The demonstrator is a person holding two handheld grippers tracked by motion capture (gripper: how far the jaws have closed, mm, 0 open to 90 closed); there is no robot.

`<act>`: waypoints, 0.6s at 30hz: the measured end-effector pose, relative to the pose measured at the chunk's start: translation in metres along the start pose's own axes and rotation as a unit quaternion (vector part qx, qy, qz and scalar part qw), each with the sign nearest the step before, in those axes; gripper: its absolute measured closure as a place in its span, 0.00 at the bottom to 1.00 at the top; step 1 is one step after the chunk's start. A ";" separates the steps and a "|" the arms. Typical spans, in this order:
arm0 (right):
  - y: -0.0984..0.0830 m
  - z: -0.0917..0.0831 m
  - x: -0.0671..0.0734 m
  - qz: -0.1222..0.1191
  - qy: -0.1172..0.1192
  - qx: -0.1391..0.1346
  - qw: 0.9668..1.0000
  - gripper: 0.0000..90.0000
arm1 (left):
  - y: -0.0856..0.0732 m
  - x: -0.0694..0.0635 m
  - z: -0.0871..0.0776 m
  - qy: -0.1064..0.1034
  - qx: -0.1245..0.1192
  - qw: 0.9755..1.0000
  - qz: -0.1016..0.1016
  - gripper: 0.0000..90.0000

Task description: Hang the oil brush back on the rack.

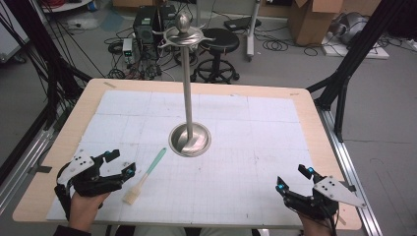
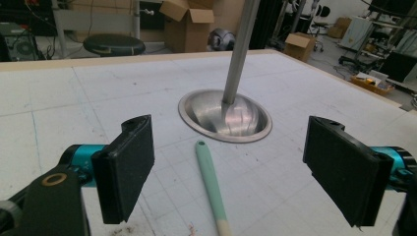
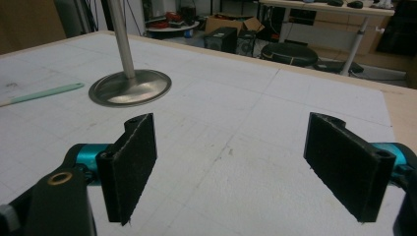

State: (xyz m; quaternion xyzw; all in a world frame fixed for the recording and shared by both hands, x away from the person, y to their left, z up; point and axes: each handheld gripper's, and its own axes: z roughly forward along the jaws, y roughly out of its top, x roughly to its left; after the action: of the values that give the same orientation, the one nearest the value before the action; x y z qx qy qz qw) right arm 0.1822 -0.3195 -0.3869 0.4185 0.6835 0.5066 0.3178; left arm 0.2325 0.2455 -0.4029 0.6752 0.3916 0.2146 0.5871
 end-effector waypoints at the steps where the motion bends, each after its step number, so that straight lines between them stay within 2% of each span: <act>1: 0.000 0.000 0.000 0.000 0.000 0.000 1.000 0.21 | -0.001 0.000 0.001 0.000 0.003 1.000 -0.001 0.22; 4: 0.000 0.001 0.001 -0.006 0.007 0.000 1.000 0.21 | -0.002 0.000 0.004 0.007 0.025 1.000 -0.007 0.22; 6: 0.000 0.001 0.001 -0.010 0.008 0.002 1.000 0.21 | -0.004 -0.001 0.006 0.011 0.040 0.999 -0.004 0.23; 8: 0.000 0.000 0.001 -0.009 0.008 0.004 1.000 0.21 | -0.006 -0.001 0.010 0.002 0.060 0.998 -0.001 0.26; 9: 0.000 0.000 0.000 -0.007 0.008 0.001 1.000 0.21 | -0.008 -0.001 0.012 -0.002 0.072 0.997 0.000 0.30; 14: 0.000 0.003 0.000 -0.009 0.009 0.007 1.000 0.21 | -0.016 -0.001 0.025 -0.007 0.138 0.990 0.005 0.38; 16: 0.000 0.003 0.001 -0.015 0.009 0.008 1.000 0.21 | -0.019 -0.002 0.028 -0.007 0.158 0.987 0.006 0.43; 17: 0.000 0.003 0.002 -0.014 0.009 0.009 1.000 0.21 | -0.019 -0.002 0.028 -0.007 0.158 0.987 0.006 0.44; 18: 0.000 0.003 0.002 -0.015 0.009 0.008 1.000 0.21 | -0.020 -0.003 0.029 -0.007 0.165 0.986 0.009 0.46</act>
State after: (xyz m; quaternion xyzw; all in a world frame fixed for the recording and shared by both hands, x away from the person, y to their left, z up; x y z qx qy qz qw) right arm 0.1837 -0.3165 -0.3879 0.4063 0.6967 0.5001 0.3152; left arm 0.2470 0.2251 -0.4277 0.7679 0.4114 0.1480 0.4682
